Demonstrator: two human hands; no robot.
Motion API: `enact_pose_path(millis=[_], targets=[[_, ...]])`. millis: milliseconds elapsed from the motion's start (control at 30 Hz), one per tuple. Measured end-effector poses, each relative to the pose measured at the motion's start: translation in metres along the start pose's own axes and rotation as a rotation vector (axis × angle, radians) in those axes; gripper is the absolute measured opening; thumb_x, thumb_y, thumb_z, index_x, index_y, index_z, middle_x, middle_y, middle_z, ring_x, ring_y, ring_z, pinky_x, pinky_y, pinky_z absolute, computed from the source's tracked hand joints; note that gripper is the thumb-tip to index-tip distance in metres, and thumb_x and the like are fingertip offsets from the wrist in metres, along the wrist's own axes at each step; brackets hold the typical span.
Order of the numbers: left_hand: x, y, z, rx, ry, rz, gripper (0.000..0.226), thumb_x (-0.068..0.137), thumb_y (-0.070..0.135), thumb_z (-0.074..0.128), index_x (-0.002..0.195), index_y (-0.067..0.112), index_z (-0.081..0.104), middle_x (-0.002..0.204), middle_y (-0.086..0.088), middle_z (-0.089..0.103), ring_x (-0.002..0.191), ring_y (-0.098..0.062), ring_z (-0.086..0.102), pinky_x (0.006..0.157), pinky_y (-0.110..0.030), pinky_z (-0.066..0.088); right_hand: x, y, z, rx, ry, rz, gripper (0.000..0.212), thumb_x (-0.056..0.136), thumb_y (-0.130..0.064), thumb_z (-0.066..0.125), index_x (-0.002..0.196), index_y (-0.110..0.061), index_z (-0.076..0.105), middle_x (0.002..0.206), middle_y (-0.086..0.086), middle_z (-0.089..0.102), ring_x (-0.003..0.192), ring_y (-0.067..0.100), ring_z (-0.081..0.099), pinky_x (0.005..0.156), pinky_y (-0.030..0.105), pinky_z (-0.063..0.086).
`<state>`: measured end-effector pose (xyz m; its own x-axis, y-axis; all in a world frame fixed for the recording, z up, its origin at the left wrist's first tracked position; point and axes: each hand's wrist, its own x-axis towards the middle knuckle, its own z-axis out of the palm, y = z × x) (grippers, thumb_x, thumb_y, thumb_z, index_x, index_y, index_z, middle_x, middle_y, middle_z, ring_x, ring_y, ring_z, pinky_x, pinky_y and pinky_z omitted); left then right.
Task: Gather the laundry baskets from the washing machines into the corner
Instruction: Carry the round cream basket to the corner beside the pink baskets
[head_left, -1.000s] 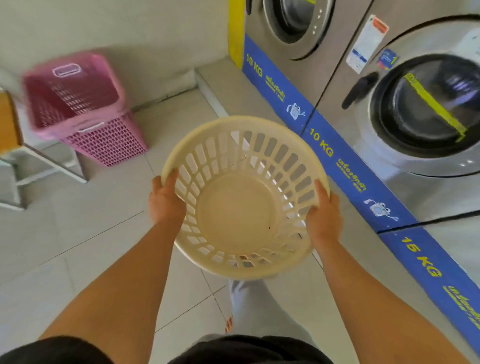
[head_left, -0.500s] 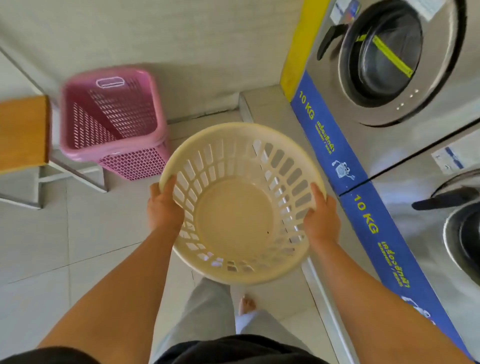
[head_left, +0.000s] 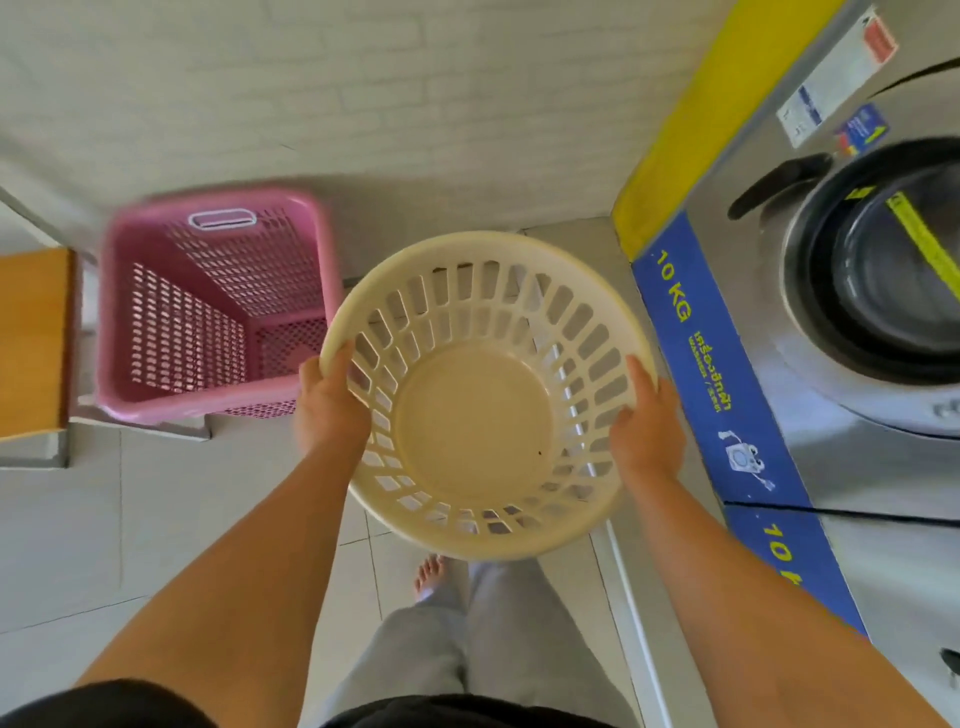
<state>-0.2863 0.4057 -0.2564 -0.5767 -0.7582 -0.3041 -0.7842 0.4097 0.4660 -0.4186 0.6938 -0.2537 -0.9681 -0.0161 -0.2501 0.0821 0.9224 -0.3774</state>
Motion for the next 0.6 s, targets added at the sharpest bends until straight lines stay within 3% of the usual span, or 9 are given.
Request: enact_pose_path(millis=[267, 367, 467, 600], targets=[[0.119, 0.031, 0.046, -0.014, -0.040, -0.155, 0.076, 0.083, -0.007, 0.047, 0.143, 0.038, 0.032, 0.125, -0.008, 0.038, 0.085, -0.029, 0.057, 0.072, -0.039, 0.052, 0.142, -0.050, 0.047, -0.051, -0.104, -0.066, 0.065, 0.093, -0.004, 0.042, 0.147, -0.038, 0.029, 0.147, 0.006, 0.034, 0.091, 0.028, 0.057, 0.066, 0.032, 0.040], [0.161, 0.038, 0.074, -0.078, -0.083, -0.269, 0.081, 0.081, -0.007, 0.052, 0.143, 0.040, 0.033, 0.133, -0.006, 0.037, 0.097, -0.031, 0.060, 0.084, -0.042, 0.054, 0.190, -0.062, 0.072, -0.086, -0.108, -0.067, 0.065, 0.093, -0.002, 0.041, 0.146, -0.038, 0.031, 0.145, 0.005, 0.036, 0.081, 0.022, 0.051, 0.062, 0.032, 0.038], [0.197, 0.038, 0.108, -0.091, -0.114, -0.330, 0.081, 0.080, -0.004, 0.054, 0.144, 0.041, 0.033, 0.138, -0.006, 0.037, 0.111, -0.031, 0.055, 0.090, -0.039, 0.050, 0.229, -0.068, 0.103, -0.101, -0.091, -0.070, 0.065, 0.091, -0.001, 0.042, 0.144, -0.037, 0.034, 0.140, 0.007, 0.039, 0.085, 0.029, 0.058, 0.061, 0.033, 0.039], [0.247, 0.028, 0.152, -0.074, -0.108, -0.363, 0.074, 0.079, 0.001, 0.052, 0.142, 0.039, 0.039, 0.134, -0.010, 0.042, 0.121, -0.033, 0.043, 0.103, -0.047, 0.041, 0.275, -0.070, 0.155, -0.104, -0.090, -0.089, 0.064, 0.092, 0.000, 0.042, 0.144, -0.037, 0.034, 0.138, 0.008, 0.041, 0.084, 0.028, 0.058, 0.059, 0.034, 0.042]])
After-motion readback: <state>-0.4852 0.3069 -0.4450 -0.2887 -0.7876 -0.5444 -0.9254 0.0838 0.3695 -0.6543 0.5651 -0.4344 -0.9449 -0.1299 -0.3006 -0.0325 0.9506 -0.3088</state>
